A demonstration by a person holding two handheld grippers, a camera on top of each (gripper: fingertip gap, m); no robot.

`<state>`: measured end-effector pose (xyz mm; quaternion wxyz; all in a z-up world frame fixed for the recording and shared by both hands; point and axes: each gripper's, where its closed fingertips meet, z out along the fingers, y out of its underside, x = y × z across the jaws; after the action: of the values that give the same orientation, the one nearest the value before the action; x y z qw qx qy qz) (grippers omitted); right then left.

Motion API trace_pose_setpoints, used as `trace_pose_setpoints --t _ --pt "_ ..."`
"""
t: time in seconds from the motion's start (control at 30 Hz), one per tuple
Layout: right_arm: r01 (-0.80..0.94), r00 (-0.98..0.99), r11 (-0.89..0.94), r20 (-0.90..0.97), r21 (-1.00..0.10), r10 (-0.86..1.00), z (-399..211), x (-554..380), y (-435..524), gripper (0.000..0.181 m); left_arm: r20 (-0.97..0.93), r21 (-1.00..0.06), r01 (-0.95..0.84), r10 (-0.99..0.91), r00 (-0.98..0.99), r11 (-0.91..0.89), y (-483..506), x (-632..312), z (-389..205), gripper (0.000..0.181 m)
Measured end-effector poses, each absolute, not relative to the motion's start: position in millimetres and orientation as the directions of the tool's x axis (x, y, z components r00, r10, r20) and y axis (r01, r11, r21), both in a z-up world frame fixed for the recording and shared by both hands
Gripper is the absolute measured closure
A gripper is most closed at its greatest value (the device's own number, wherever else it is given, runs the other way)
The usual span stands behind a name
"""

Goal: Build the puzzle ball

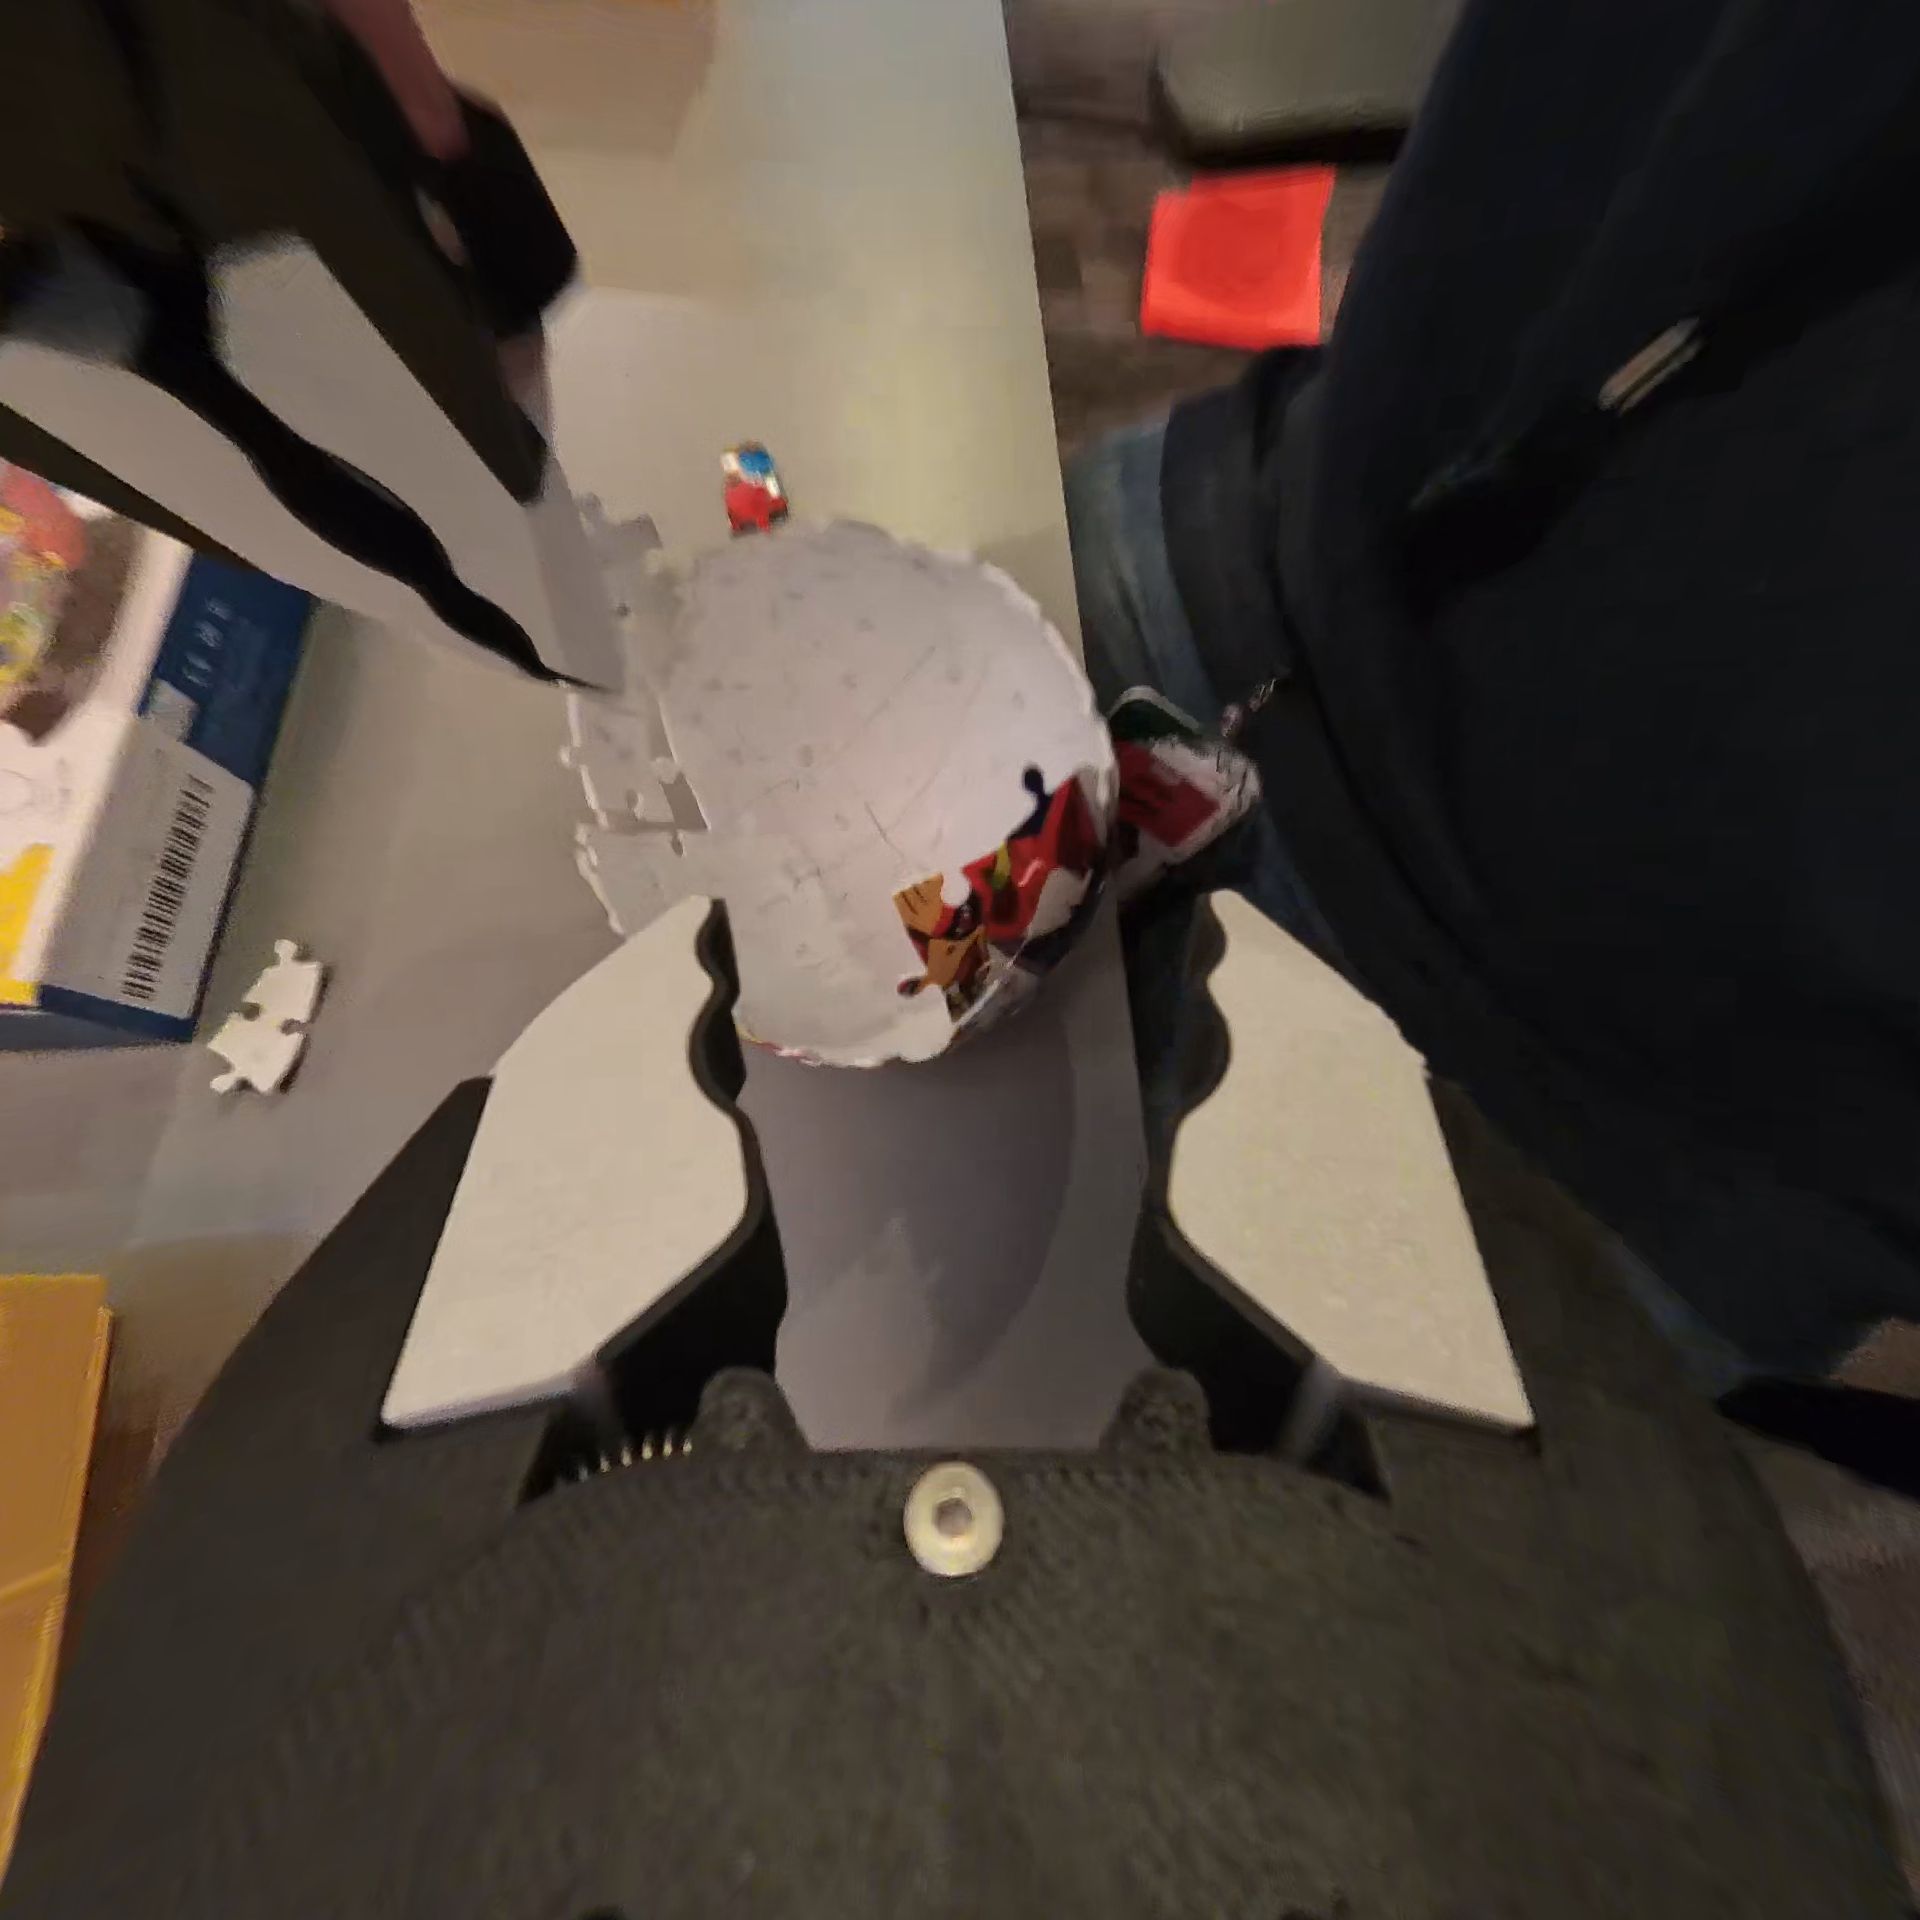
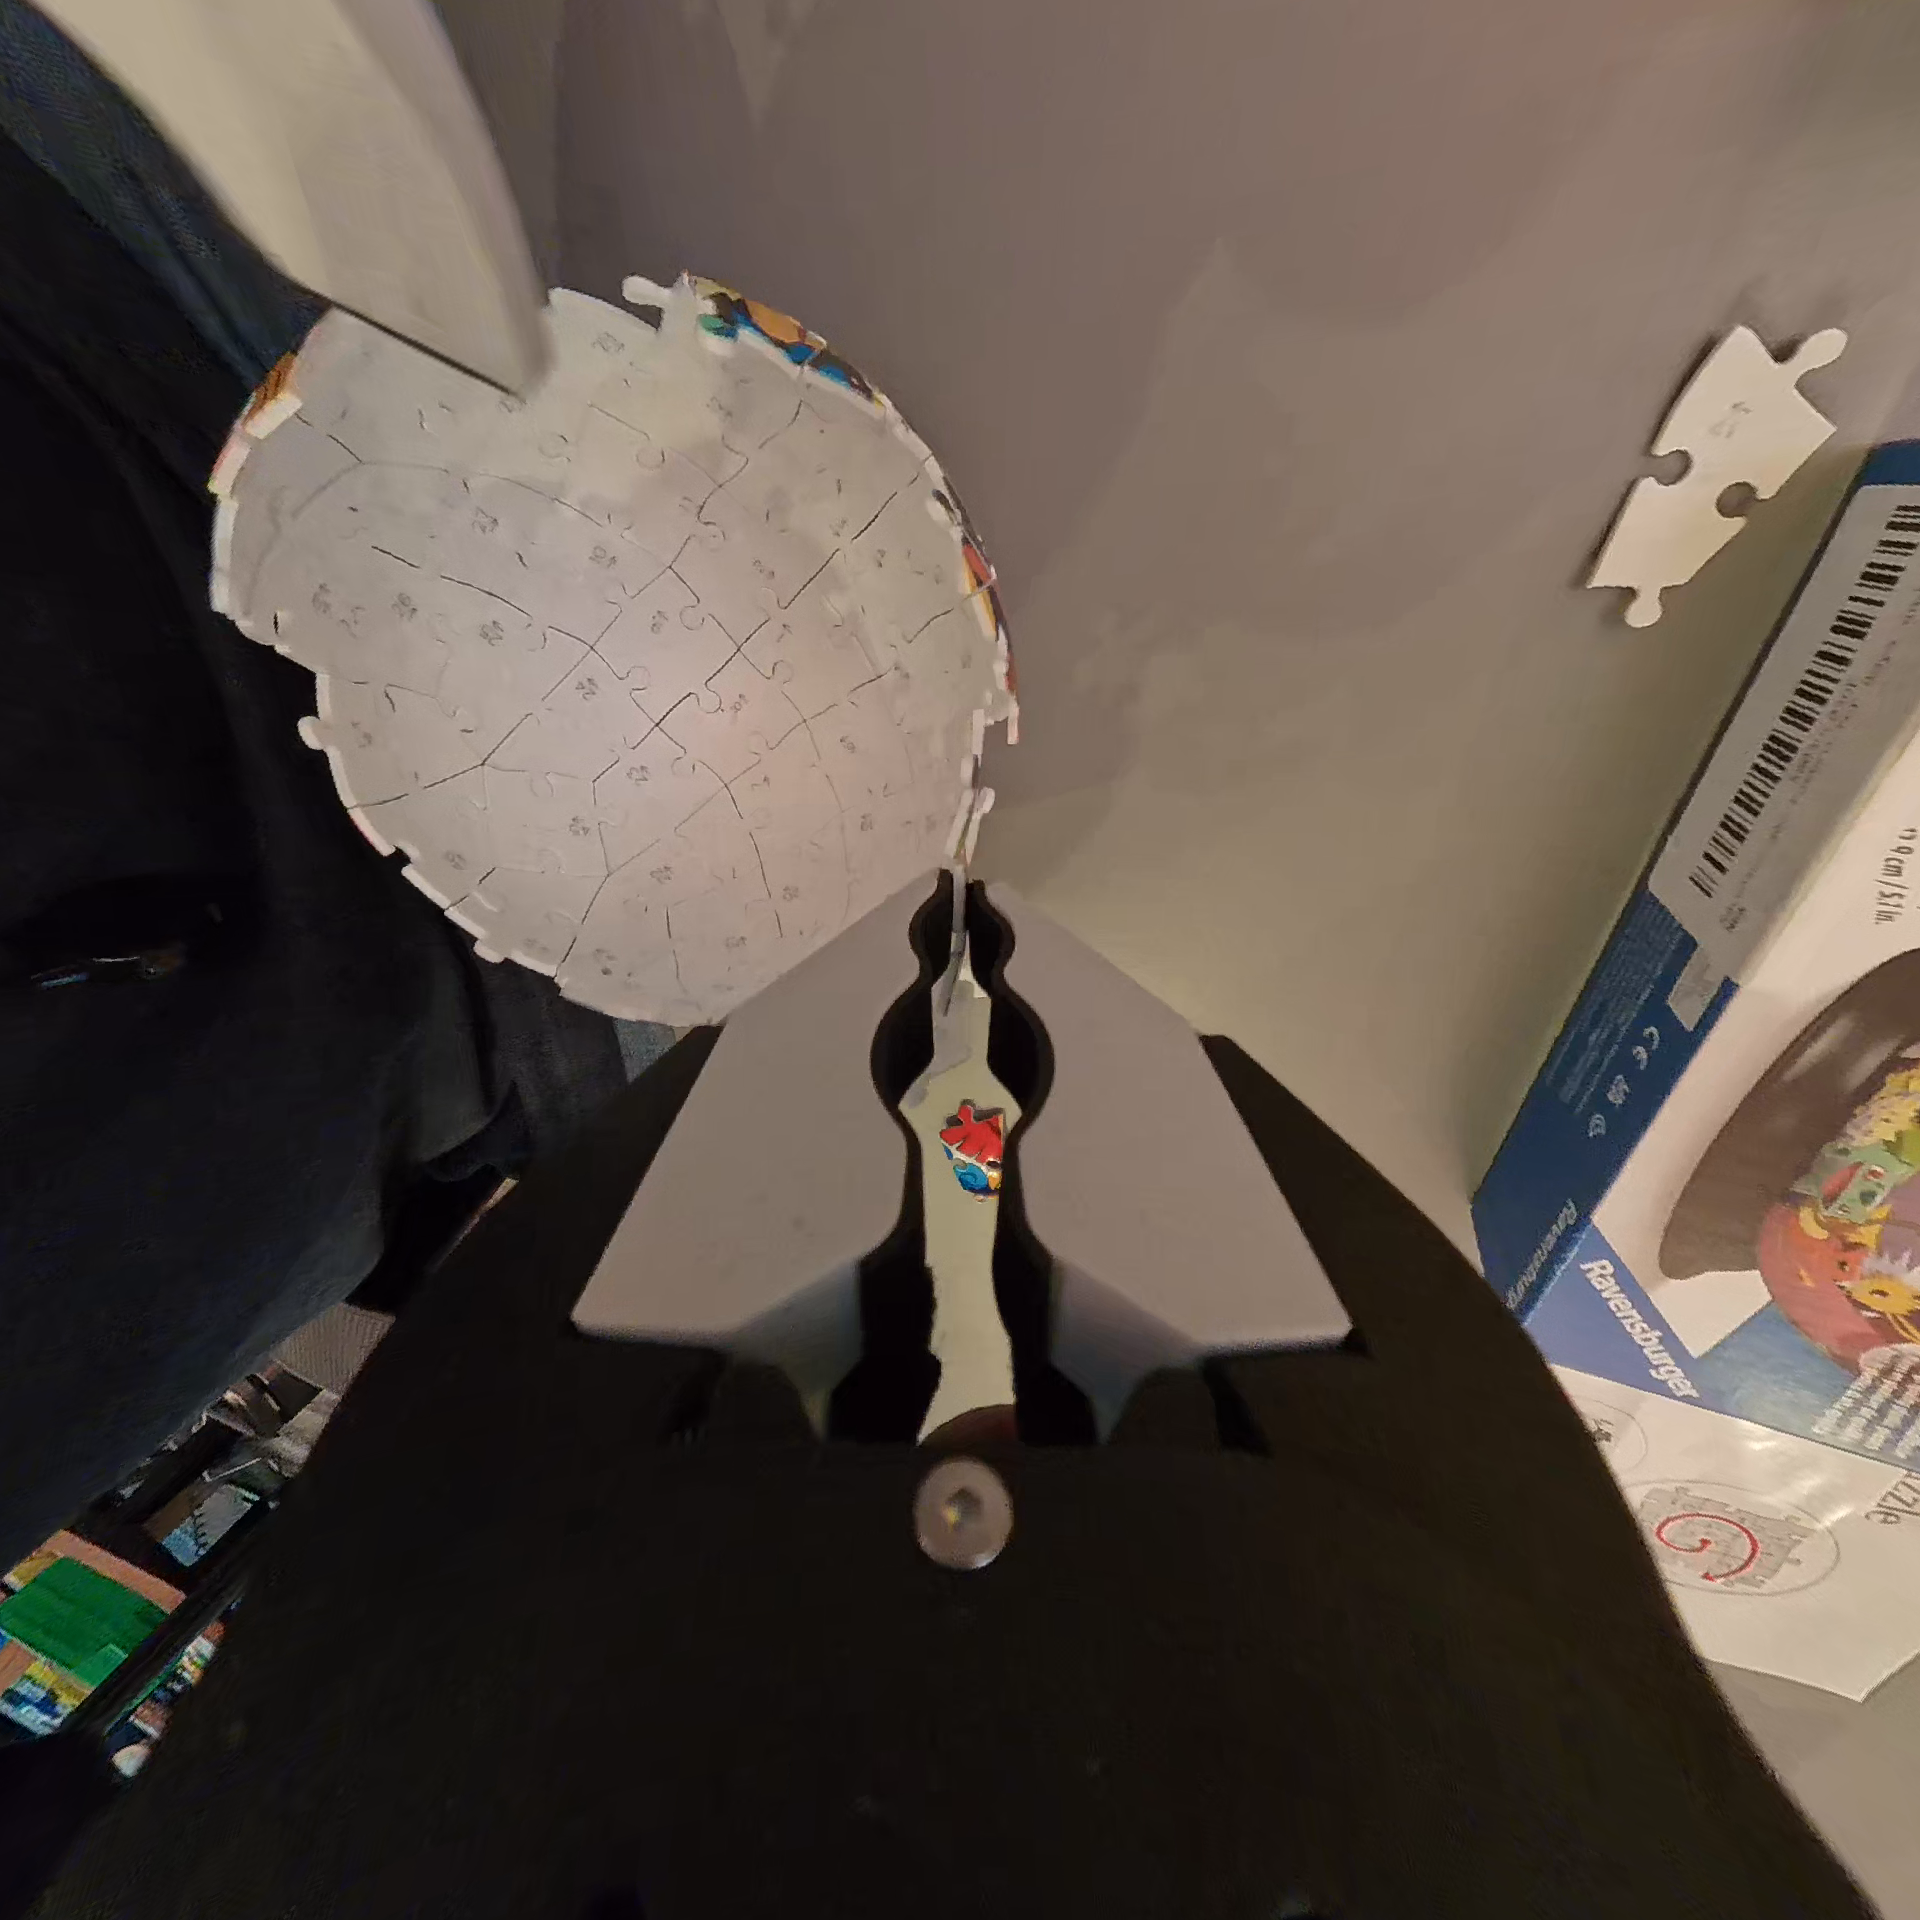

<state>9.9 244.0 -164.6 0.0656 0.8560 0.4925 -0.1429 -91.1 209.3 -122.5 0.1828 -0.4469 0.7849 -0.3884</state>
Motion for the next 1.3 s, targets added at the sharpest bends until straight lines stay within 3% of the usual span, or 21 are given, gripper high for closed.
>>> trace_pose_setpoints --t 0.23,0.47,0.63,0.93,1.3 --pt "0.871 0.451 -0.491 -0.337 -0.039 0.827 -167.8 7.0 240.9 0.181 0.309 -0.748 -0.606 -0.668 -0.677 0.269 195.3 -89.3 -145.4 0.115" --pt "0.873 0.434 -0.485 -0.376 -0.049 0.819 -169.2 8.1 239.7 0.181 0.395 -0.687 -0.616 -0.514 -0.762 0.385 184.4 -95.1 -151.2 0.162" --pt "0.879 0.417 -0.473 -0.382 -0.062 0.824 -165.4 7.3 239.5 0.181 0.463 -0.681 -0.624 -0.435 -0.773 0.383 175.7 -99.2 -148.0 0.176" --pt "0.866 0.399 -0.486 -0.424 -0.117 0.813 -164.6 4.1 238.7 0.181 0.579 -0.689 -0.657 -0.312 -0.753 0.307 166.5 -104.2 -126.4 0.179" --pt "0.84 0.305 -0.495 -0.56 -0.222 0.77 -171.1 -8.0 237.9 0.181 0.717 -0.683 -0.725 -0.111 -0.688 0.085 168.1 -90.3 -85.3 0.179"
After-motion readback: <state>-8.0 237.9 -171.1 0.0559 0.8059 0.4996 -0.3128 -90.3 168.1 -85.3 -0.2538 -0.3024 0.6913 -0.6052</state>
